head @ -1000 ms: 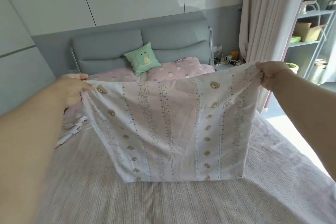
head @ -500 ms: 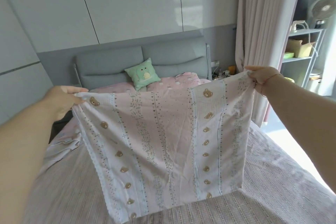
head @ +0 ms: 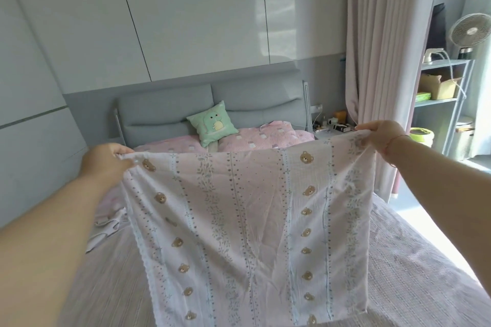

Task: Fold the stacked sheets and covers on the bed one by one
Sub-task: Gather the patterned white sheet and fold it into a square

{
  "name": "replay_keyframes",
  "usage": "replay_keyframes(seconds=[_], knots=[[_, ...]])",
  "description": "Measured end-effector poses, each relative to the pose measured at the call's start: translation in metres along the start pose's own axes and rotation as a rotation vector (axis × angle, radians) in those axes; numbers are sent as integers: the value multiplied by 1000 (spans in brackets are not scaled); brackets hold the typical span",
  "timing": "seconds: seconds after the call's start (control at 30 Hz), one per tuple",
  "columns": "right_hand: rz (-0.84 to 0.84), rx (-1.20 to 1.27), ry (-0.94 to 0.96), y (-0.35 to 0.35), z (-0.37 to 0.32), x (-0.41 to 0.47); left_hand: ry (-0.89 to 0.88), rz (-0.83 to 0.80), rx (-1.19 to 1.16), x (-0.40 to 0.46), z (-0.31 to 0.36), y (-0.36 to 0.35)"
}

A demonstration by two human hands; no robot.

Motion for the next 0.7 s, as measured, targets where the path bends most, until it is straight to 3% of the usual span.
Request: replay_keyframes(seconds=[0.2,0.33,0.43,0.53,0.6,0.7], knots=[[38,-467,169,-9,-11,15,22,-54,269,10,-14,3],[46,-706,154,-34,-15,31,141,-58,142,21,-29,-12],[53,-666,104,-62,-12,36,327,-83,-42,32,-57,-32],[15,-660,69,-94,-5,40,392,-95,-127,55,-85,-51],[32,-589,40,-108,-3,49,380,-70,-182,82,-108,-69],[128,-262,34,-114,-10,68,268,51,-248,98,-75,-73]])
Point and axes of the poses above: each hand's wrist, its own x-axis towards the middle knuckle, its own y-axis out of the back of the hand, z = x × y, the point moved 6 cm from there along x, towards the middle knuckle, and after that the axes turned 2 degrees about z, right-handed, at the moved point
